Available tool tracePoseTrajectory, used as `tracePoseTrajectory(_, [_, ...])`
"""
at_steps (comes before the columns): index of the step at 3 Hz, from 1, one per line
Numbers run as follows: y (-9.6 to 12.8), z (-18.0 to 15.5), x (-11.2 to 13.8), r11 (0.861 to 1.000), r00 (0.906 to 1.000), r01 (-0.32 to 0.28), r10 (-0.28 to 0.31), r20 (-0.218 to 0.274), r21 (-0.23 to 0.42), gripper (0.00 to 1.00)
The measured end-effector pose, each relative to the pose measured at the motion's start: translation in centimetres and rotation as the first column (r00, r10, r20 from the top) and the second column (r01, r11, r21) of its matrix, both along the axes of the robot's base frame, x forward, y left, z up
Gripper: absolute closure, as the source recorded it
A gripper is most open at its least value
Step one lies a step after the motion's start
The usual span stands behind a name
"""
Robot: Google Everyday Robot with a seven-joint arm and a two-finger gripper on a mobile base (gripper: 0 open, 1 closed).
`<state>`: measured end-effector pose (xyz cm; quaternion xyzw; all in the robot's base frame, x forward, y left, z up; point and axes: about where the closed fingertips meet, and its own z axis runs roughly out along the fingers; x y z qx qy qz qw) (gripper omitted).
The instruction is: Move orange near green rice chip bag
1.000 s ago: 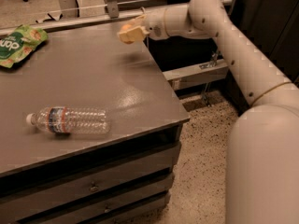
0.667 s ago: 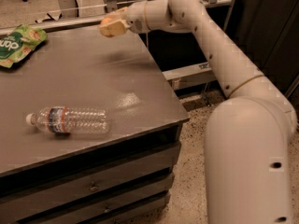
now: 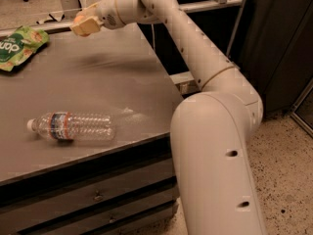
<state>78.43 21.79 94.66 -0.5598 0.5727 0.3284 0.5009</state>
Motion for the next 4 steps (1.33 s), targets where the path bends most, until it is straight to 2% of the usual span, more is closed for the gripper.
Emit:
tracePoseTrajectory(2, [5.3,-2.0,0.6,0.997,0.9993,-0.038,0.038,-0.004,-0.072,1.0])
tracePoseTrajectory(4, [9.5,-3.5,-0.1,0.983,0.998,-0.056,0.061,0.02,-0.176,1.0])
